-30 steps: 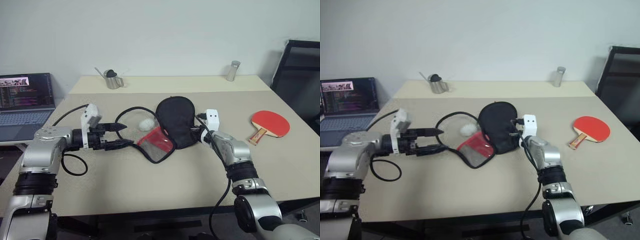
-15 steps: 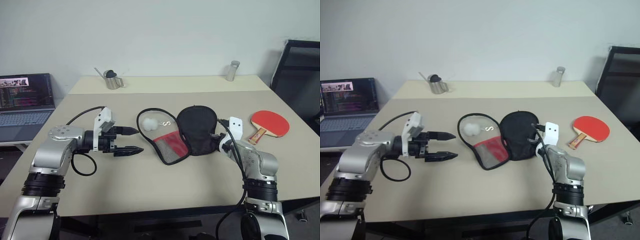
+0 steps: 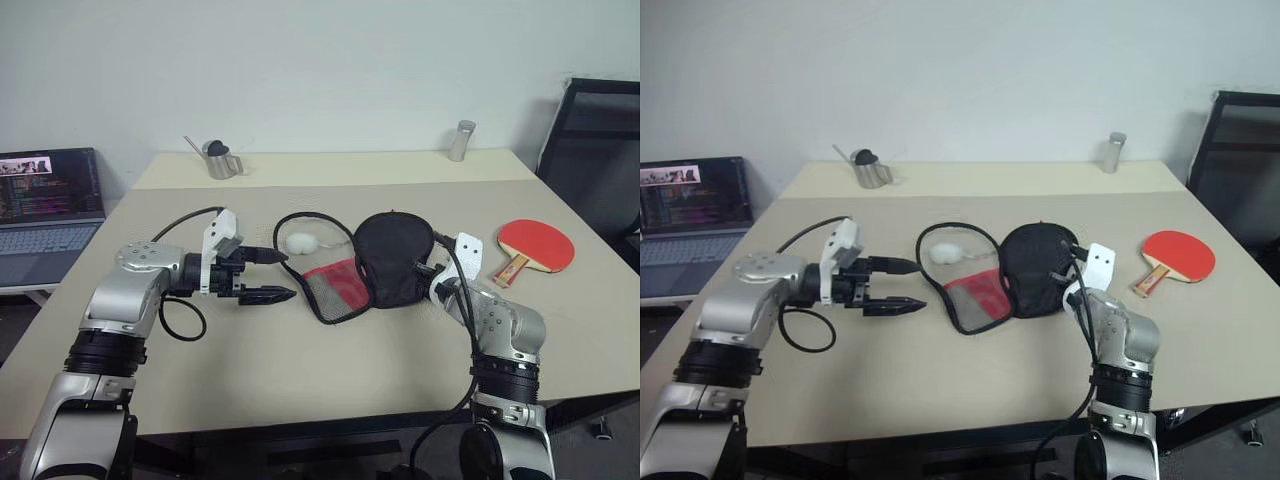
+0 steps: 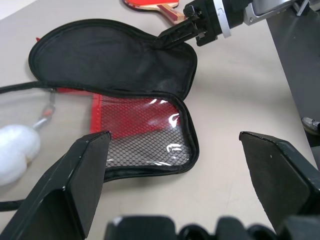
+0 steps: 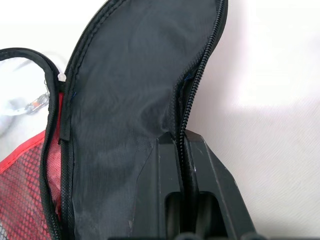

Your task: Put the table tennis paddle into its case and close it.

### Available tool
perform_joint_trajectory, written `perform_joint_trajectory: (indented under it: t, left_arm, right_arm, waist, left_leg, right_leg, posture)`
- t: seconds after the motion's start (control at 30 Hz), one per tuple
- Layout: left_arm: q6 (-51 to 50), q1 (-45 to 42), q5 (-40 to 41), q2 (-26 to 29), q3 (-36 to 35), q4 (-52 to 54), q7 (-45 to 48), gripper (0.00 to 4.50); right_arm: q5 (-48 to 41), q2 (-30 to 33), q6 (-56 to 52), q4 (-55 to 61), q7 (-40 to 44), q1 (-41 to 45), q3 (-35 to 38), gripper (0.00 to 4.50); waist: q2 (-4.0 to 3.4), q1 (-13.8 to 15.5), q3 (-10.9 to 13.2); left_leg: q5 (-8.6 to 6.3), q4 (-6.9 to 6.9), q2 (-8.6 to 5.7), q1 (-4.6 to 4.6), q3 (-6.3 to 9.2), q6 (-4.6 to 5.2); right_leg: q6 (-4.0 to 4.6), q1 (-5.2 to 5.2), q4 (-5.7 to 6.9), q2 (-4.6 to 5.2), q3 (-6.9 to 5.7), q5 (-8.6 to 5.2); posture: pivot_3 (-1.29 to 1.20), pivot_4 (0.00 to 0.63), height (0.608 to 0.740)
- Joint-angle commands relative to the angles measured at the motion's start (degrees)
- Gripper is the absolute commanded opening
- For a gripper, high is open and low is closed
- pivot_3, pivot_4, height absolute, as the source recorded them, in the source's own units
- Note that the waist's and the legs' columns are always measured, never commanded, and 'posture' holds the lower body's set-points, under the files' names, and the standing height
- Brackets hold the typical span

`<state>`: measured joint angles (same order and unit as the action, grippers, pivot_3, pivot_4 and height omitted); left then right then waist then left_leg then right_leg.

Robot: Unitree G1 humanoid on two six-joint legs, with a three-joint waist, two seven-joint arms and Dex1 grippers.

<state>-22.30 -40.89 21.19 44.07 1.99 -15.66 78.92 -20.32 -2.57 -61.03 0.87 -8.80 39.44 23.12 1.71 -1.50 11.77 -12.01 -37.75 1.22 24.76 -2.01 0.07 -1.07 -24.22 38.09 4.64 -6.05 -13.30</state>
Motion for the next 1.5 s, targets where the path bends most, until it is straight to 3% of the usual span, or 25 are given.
perform_joint_trajectory:
  t: [0.03, 0.27, 0.37, 0.67, 0.83, 0.97, 1.13, 1.5]
  left_arm:
    - [1.2, -1.3, -0.1, 0.0, -0.5, 0.7, 0.2, 4.5]
    - [1.6, -1.3, -0.3, -0.1, -0.3, 0.6, 0.2, 4.5]
    - [1.7, -1.3, -0.5, -0.2, -0.3, 0.5, 0.2, 4.5]
    - [1.7, -1.6, -0.7, -1.4, -0.3, 0.4, 0.1, 4.5]
    - [0.2, -1.4, 0.5, -1.3, -1.6, 1.7, -0.6, 4.5]
    - [-1.0, -2.1, 1.3, -1.2, -2.5, 2.3, -1.4, 4.5]
    - [-0.8, -2.8, 1.2, -1.4, -1.9, 2.0, -1.5, 4.5]
    - [-0.1, -4.1, 0.4, -2.0, -0.9, 0.8, -1.3, 4.5]
  right_arm:
    - [-0.9, -0.3, 0.5, 1.0, -1.2, 1.4, 0.5, 0.03]
    - [0.3, 2.5, 1.3, 0.3, 0.1, 0.3, -2.0, 0.03]
    - [0.2, 4.0, 2.4, -0.3, 0.8, -0.1, -1.9, 0.67]
    - [0.0, 10.6, 5.0, 0.7, 7.8, 1.6, -5.7, 3.56]
    - [-0.7, 16.7, 4.9, 4.2, 10.4, 1.4, -3.6, 3.56]
    - [4.2, 22.3, 8.6, -1.3, 6.2, 1.7, -1.3, 4.47]
    - [7.8, 23.9, 13.6, -12.0, -0.2, 3.3, 1.7, 4.47]
    - [9.4, 22.9, 28.8, -39.4, -3.7, 13.1, 1.0, 4.47]
  waist:
    - [0.0, 0.0, 0.0]
    - [-0.01, 0.0, 0.0]
    - [-0.01, 0.0, 0.0]
    - [-0.04, 0.0, 0.0]
    - [-0.06, 0.0, 0.0]
    - [-0.05, 0.3, 0.0]
    - [-0.05, 0.3, 0.0]
    - [-0.07, -0.2, 0.0]
  left_leg:
    - [0.0, 0.0, 0.02, 0.0, 0.0, 0.0]
    - [0.0, 0.0, 0.19, 0.0, -0.01, -0.01]
    - [-0.01, 0.0, 0.24, 0.0, -0.01, -0.01]
    - [-0.01, 0.01, 0.34, 0.0, -0.08, -0.02]
    - [-0.02, 0.05, 0.36, 0.01, -0.11, -0.03]
    - [-0.03, 0.05, 0.35, 0.01, -0.13, -0.04]
    - [-0.03, 0.05, 0.37, 0.0, -0.17, -0.04]
    - [-0.02, 0.18, 0.39, -0.08, -0.43, -0.04]
  right_leg:
    - [0.01, 0.0, 0.0, -0.02, 0.0, 0.0]
    - [0.05, -0.02, -0.03, -0.23, 0.02, 0.02]
    - [0.06, -0.03, -0.04, -0.28, 0.03, 0.02]
    - [0.09, -0.09, -0.05, -0.4, 0.12, 0.04]
    - [0.1, -0.12, -0.09, -0.43, 0.16, 0.04]
    - [0.1, -0.11, -0.11, -0.43, 0.15, 0.04]
    - [0.11, -0.13, -0.09, -0.44, 0.19, 0.05]
    - [0.16, -0.2, -0.1, -0.5, 0.5, 0.08]
  posture:
    - [0.0, 0.15, 0.74]
    - [0.0, 0.15, 0.74]
    - [0.0, 0.15, 0.74]
    - [0.0, 0.15, 0.74]
    - [0.0, 0.15, 0.74]
    - [0.0, 0.15, 0.74]
    - [0.0, 0.15, 0.74]
    - [0.0, 0.15, 0.74]
